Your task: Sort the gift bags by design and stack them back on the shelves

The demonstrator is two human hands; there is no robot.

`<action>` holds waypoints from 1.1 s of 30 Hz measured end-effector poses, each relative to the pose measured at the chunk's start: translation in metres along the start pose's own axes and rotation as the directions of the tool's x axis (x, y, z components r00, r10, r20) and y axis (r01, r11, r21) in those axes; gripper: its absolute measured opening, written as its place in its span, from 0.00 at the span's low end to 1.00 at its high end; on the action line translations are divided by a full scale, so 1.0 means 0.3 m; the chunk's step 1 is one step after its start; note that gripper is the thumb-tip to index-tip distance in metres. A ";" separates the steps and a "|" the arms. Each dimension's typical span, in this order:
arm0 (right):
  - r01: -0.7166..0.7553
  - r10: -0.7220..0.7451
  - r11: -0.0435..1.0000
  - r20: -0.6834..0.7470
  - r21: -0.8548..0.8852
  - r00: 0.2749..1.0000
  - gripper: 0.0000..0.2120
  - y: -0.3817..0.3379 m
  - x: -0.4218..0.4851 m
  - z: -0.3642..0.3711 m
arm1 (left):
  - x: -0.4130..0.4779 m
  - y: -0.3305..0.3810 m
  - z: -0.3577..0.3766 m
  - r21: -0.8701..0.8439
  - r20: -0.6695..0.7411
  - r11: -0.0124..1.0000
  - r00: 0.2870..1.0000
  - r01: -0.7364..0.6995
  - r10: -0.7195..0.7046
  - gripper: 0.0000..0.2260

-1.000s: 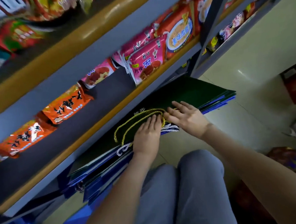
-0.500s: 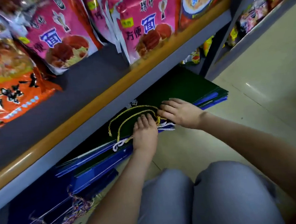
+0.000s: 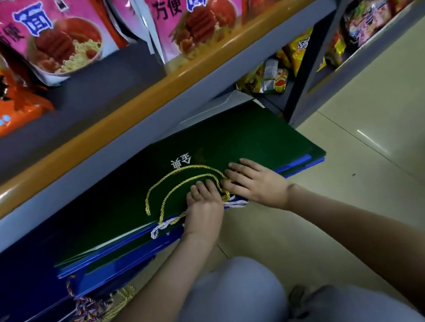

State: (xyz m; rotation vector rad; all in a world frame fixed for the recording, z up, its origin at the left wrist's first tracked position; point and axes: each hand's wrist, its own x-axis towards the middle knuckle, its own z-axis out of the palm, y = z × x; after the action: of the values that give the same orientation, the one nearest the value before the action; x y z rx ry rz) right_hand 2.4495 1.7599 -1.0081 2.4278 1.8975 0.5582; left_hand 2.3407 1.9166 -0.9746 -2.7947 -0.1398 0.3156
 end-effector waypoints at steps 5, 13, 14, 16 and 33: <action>0.070 -0.070 0.998 -0.071 -0.004 0.995 0.13 -0.084 0.064 -0.011 | -0.097 -0.064 0.033 0.005 -0.018 1.000 1.000 0.013 -0.013 0.20; -0.080 0.068 0.997 0.480 0.003 0.875 0.44 0.014 0.194 -0.031 | -0.015 -0.144 0.043 -0.090 0.059 0.996 0.998 0.004 0.001 0.33; -0.105 0.080 0.994 0.560 0.013 0.825 0.48 0.019 0.203 -0.033 | -0.006 -0.149 0.049 -0.109 0.068 0.994 0.998 -0.008 0.016 0.35; -0.112 0.092 0.993 0.713 -0.019 0.695 0.54 0.025 0.228 -0.061 | -0.006 -0.169 0.056 -0.145 0.064 0.988 0.996 -0.051 0.061 0.39; 0.319 -0.422 0.896 0.369 0.307 0.828 0.38 -0.197 0.703 -0.309 | -0.224 -0.542 0.069 -0.356 0.064 0.924 0.991 0.136 -0.121 0.31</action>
State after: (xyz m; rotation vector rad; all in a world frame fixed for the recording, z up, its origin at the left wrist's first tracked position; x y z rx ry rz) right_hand 2.4104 1.9548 -0.8775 1.9634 2.2295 -0.2161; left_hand 2.2608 2.0675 -0.9269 -3.1212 -0.4305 0.3445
